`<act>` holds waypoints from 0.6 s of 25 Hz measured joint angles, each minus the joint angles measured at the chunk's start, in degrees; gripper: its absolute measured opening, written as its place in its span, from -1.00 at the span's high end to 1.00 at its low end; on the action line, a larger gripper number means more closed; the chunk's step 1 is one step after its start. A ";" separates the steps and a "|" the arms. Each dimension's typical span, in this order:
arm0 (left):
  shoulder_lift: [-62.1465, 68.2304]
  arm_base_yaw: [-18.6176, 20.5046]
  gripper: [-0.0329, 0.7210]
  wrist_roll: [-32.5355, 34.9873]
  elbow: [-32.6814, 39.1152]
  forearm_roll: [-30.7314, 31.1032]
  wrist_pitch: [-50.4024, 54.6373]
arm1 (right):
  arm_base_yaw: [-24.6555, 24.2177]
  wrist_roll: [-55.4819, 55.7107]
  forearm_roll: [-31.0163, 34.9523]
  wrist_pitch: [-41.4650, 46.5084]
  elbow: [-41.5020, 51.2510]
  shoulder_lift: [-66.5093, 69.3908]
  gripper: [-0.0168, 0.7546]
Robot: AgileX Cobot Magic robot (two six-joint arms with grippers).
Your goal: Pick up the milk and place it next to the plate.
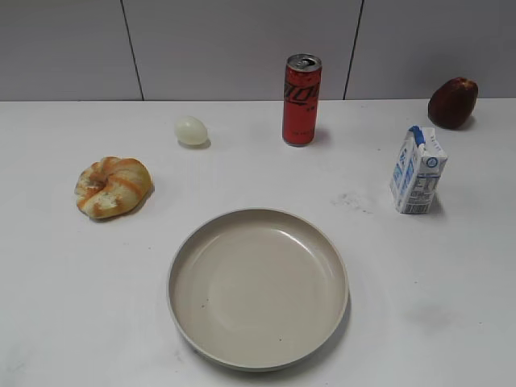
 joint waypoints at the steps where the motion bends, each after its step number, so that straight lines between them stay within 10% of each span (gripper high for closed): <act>1: 0.00 0.00 0.29 0.00 0.00 0.00 0.00 | 0.00 0.00 0.00 0.00 0.00 0.00 -0.52; 15: 0.00 0.06 0.29 0.00 0.00 0.00 0.00 | 0.00 0.00 -0.07 -5.45 -4.22 7.02 -0.52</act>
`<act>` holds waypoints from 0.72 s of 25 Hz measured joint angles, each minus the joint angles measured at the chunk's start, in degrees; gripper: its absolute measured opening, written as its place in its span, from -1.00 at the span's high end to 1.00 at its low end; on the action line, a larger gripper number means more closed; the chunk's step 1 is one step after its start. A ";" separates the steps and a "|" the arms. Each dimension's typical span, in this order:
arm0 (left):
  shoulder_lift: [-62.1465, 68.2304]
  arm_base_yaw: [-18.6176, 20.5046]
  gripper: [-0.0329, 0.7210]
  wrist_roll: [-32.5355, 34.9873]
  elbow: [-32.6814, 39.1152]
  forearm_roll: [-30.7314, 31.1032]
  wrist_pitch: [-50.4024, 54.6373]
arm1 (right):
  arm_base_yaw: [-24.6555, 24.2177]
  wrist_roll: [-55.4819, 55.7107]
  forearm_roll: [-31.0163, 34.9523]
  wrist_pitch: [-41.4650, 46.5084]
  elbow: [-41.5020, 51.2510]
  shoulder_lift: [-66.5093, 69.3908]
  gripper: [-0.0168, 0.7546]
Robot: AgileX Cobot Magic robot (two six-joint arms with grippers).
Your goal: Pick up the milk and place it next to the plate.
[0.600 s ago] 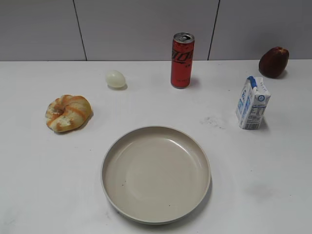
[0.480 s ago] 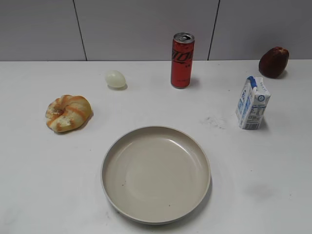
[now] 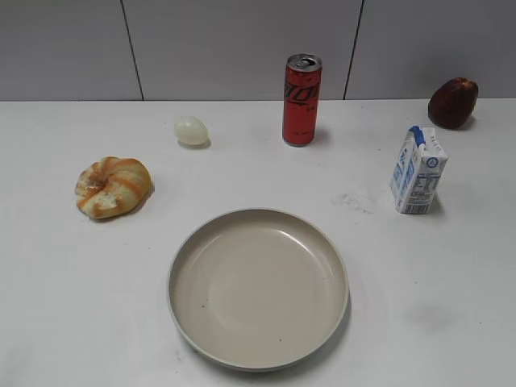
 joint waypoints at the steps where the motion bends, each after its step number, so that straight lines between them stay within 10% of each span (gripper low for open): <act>1: 0.00 0.00 0.29 0.00 0.00 0.00 0.00 | 0.00 0.06 0.00 -0.87 -0.79 1.92 -0.52; 18: 0.00 0.00 0.28 0.02 0.00 0.00 0.00 | 0.00 6.00 1.04 -3.42 -26.02 52.76 -0.71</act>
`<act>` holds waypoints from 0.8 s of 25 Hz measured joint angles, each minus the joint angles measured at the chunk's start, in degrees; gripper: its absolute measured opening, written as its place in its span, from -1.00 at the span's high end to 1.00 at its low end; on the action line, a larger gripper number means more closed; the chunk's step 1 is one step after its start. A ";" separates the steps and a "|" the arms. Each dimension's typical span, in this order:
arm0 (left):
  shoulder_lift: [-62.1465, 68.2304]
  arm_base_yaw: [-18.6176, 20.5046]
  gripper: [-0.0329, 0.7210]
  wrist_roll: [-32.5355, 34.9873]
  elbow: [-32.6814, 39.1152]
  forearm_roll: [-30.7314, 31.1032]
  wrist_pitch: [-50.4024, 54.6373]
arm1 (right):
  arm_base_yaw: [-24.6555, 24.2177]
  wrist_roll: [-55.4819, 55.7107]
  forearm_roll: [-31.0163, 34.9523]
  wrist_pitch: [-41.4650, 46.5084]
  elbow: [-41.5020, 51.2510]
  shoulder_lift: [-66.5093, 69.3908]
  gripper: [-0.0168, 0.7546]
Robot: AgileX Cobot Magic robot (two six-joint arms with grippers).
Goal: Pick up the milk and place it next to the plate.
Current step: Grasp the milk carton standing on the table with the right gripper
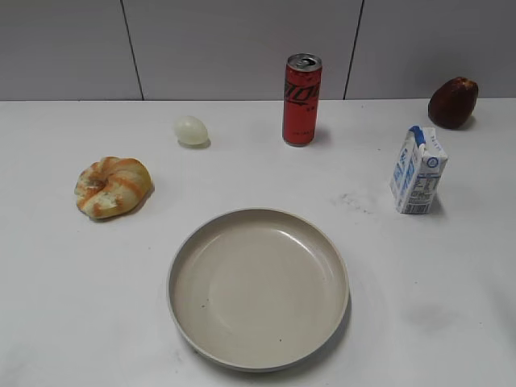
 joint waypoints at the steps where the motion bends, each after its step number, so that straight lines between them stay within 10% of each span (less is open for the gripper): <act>1: 0.00 0.00 0.28 0.00 0.00 0.00 0.00 | 0.00 0.00 0.00 0.30 -2.08 3.15 -0.69; 20: 0.00 0.00 0.28 0.00 0.00 0.00 0.00 | 0.00 0.26 -1.20 2.53 -30.62 47.78 -0.61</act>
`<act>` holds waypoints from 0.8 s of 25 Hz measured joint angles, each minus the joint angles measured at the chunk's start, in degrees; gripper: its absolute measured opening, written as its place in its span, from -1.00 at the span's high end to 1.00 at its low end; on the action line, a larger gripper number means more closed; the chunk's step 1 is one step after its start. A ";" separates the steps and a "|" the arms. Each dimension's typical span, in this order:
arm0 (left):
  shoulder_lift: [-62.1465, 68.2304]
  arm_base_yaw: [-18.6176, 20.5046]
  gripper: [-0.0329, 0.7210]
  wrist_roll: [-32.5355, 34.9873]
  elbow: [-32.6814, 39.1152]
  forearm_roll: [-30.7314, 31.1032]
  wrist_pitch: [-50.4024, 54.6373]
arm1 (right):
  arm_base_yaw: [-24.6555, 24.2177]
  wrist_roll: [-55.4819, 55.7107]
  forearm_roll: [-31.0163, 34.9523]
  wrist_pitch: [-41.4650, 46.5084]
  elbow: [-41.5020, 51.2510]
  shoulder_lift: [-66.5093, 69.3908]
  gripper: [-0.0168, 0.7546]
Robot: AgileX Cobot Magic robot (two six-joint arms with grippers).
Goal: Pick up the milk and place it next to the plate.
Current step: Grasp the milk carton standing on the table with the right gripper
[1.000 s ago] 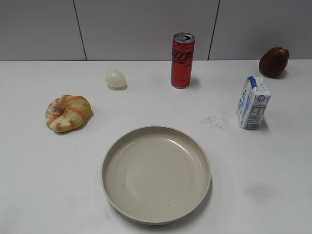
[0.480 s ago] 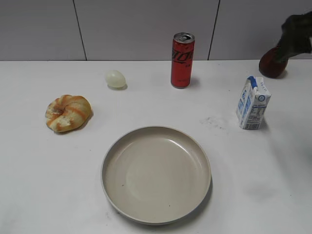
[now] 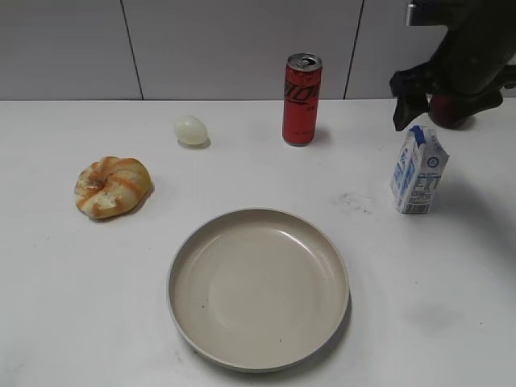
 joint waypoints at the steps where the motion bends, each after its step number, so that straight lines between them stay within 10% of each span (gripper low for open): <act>1: 0.00 0.00 0.28 0.00 0.00 0.00 0.00 | 0.00 0.43 -0.90 0.00 -0.65 1.20 -0.60; 12: 0.00 0.00 0.28 0.00 0.00 0.00 0.00 | -0.06 3.39 -4.07 0.32 -1.74 10.14 -0.54; 20: 0.00 0.00 0.28 0.00 0.00 0.00 0.00 | -0.06 3.50 -4.06 2.47 -2.24 10.48 0.24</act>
